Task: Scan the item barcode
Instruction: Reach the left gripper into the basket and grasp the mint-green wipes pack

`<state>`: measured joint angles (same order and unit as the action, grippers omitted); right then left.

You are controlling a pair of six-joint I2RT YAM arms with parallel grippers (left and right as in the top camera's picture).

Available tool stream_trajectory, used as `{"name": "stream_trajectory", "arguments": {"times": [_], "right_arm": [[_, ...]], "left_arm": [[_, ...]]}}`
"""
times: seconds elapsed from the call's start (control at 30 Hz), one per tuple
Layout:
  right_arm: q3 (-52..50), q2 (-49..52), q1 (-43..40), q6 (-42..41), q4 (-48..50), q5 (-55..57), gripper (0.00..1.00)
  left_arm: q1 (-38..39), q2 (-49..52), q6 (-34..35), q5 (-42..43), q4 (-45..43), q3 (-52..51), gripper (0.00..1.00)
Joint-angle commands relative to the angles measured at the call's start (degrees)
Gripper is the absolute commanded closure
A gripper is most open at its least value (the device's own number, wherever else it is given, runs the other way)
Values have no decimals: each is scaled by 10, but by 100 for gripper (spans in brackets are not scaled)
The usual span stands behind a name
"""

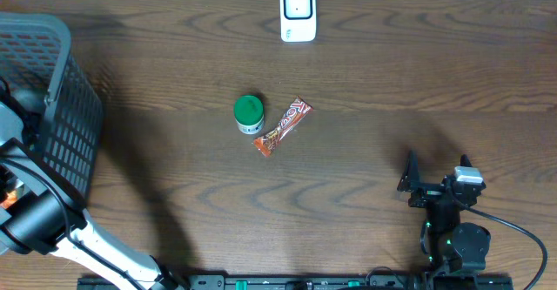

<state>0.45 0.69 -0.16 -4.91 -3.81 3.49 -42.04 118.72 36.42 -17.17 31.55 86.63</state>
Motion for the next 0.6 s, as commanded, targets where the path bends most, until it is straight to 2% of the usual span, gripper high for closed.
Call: {"name": "stream_trajectory", "arguments": {"times": [0.0,0.1,0.23,0.3,0.43,0.57], "right_arm": [[-1,-3,4,7,-2,1,1],[-1,-3,4,7,-2,1,1],[-1,-3,4,7,-2,1,1],[-1,-3,4,7,-2,1,1],[-1,-3,4,7,-2,1,1],[-1,-3,4,7,-2,1,1]], "left_arm": [[0,18,8,-16,-10,1,12],[0,26,7,-16,-13,1,13],[0,29,7,-16,-12,1,27],[0,29,8,-15,-13,1,27],[3,30,6,-16,-15,1,11],[10,38,-6,-16,-32,1,8]]}}
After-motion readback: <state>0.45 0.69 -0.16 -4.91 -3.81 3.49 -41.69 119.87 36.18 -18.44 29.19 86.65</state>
